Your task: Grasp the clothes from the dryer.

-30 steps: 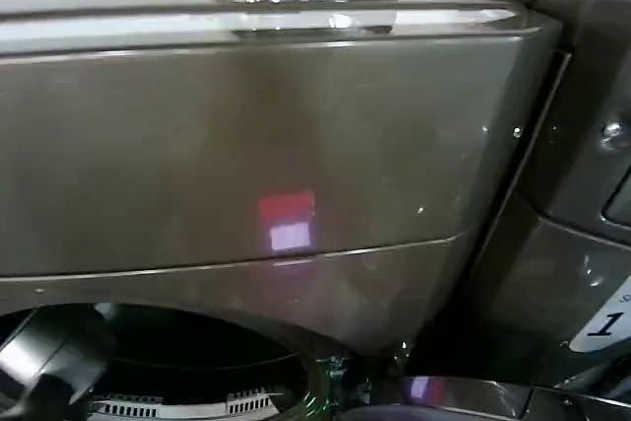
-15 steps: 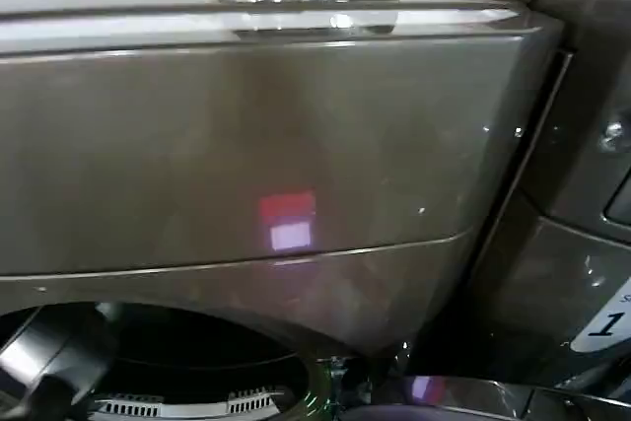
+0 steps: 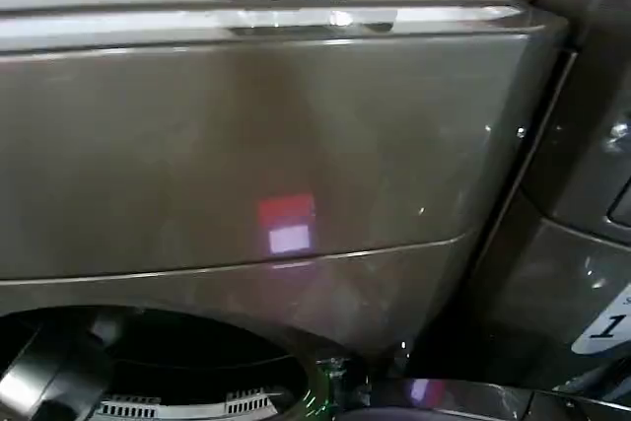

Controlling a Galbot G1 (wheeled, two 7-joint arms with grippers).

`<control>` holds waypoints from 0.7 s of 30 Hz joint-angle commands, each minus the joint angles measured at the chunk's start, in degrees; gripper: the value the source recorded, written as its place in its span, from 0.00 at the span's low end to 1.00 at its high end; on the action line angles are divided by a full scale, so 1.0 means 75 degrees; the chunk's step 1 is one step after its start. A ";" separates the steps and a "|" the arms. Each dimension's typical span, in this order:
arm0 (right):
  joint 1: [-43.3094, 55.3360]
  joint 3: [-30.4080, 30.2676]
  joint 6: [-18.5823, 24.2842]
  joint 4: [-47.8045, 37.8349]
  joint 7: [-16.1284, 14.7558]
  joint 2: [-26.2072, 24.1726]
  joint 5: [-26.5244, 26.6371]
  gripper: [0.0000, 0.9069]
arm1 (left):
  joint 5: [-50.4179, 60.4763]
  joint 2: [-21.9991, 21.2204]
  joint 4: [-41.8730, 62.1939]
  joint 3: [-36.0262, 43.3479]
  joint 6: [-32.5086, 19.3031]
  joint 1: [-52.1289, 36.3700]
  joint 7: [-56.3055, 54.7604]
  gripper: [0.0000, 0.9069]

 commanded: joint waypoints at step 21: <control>0.0074 -0.0070 -0.0397 -0.0179 0.0491 -0.0081 -0.0280 1.00 | -0.2091 -0.0946 -0.2696 -0.1966 -0.1219 0.1792 -0.7727 0.00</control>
